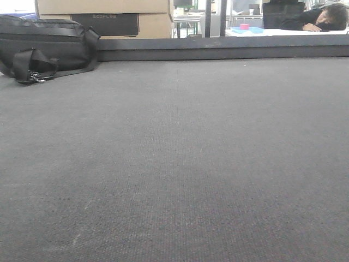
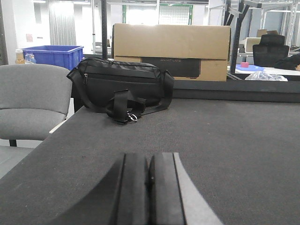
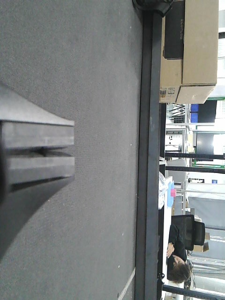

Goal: Grab block from conveyor and place in blue bin
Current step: 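Lower both open grippers toward the blocks on the grey conveyor belt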

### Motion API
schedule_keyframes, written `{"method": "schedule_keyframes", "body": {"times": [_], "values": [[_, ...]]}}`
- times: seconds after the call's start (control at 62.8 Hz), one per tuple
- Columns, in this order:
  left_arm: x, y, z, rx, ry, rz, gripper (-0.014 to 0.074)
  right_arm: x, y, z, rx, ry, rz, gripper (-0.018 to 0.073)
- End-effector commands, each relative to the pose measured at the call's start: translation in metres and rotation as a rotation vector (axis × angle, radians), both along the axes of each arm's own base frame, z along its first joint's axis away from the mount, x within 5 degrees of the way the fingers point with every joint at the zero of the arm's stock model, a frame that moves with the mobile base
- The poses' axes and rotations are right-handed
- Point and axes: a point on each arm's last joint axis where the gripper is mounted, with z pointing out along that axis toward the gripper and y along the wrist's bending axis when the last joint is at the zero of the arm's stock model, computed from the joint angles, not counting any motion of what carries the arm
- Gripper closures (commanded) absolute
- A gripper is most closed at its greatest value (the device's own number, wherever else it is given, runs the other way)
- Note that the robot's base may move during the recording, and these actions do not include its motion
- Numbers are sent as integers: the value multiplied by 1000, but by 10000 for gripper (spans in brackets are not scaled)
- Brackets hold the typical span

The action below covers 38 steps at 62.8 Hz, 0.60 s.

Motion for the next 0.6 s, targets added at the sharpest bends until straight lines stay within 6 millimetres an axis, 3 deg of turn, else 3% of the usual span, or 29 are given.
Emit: {"method": "schedule_keyframes", "body": {"times": [0.0, 0.589], "values": [[-1, 0, 3, -10, -24, 2, 708, 0, 0, 2, -8, -26, -5, 721], [-1, 0, 3, -6, -23, 2, 708, 0, 0, 2, -8, -26, -5, 721]]}}
